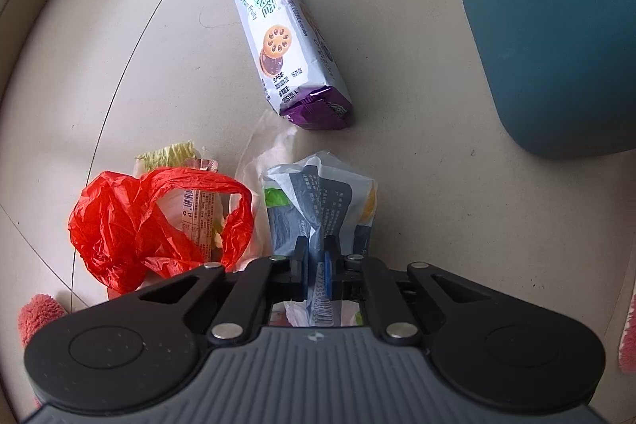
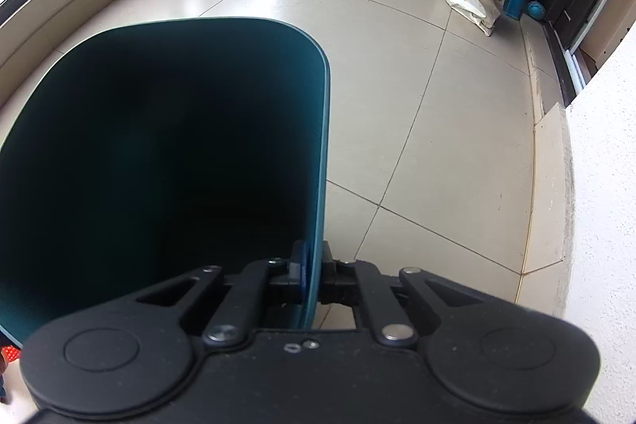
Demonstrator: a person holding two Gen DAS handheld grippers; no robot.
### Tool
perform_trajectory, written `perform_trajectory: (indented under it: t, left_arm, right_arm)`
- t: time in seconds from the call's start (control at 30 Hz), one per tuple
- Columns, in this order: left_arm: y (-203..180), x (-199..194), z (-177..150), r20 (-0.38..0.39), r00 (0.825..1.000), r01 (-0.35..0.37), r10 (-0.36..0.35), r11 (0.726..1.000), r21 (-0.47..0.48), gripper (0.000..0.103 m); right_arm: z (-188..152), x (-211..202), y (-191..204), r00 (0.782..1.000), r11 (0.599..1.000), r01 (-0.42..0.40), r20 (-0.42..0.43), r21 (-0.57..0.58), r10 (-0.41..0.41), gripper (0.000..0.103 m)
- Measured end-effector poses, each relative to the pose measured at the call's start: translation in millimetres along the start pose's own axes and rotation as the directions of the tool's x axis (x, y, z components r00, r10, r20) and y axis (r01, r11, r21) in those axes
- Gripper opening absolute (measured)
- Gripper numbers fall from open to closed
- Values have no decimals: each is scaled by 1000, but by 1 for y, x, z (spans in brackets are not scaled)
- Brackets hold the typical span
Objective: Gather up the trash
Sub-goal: 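Carry the blue-white wrapper over the bin with the left gripper and release it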
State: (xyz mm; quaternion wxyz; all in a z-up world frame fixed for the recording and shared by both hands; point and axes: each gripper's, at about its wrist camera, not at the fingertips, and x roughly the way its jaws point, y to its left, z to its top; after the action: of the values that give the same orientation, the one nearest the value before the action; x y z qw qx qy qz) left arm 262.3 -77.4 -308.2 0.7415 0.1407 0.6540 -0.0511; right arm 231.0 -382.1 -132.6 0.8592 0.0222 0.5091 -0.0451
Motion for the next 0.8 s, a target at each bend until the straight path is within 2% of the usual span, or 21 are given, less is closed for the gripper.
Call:
perform_trajectory:
  t: [0.13, 0.3, 0.4, 0.5, 0.63, 0.7, 0.8]
  left_arm:
    - [13, -32, 1, 30, 999, 14, -13, 1000, -16, 6]
    - [28, -90, 8, 78, 996, 45, -43, 998, -32, 6]
    - [34, -138, 7, 125, 988, 93, -86, 995, -43, 6]
    - [35, -188, 12, 197, 972, 137, -126, 990, -41, 6]
    - [23, -258, 22, 314, 932, 193, -184, 981, 1, 6]
    - [11, -283, 30, 345, 911, 223, -224, 974, 43, 6]
    - [-18, -302, 47, 365, 898, 219, -245, 969, 112, 6]
  right_arm:
    - [-6, -3, 1, 1000, 999, -3, 3, -42, 3, 6]
    - [-15, -8, 6, 1000, 997, -13, -6, -74, 13, 8]
    - [-16, -9, 3, 999, 997, -46, -21, -65, 45, 10]
    - [-19, -12, 4, 998, 995, -57, -35, -76, 55, 10]
    - [-23, -13, 5, 998, 995, -56, -43, -82, 53, 11]
    - [-23, -13, 3, 998, 996, -60, -42, -73, 57, 11]
    - [-21, -10, 2, 998, 996, -57, -40, -69, 55, 11]
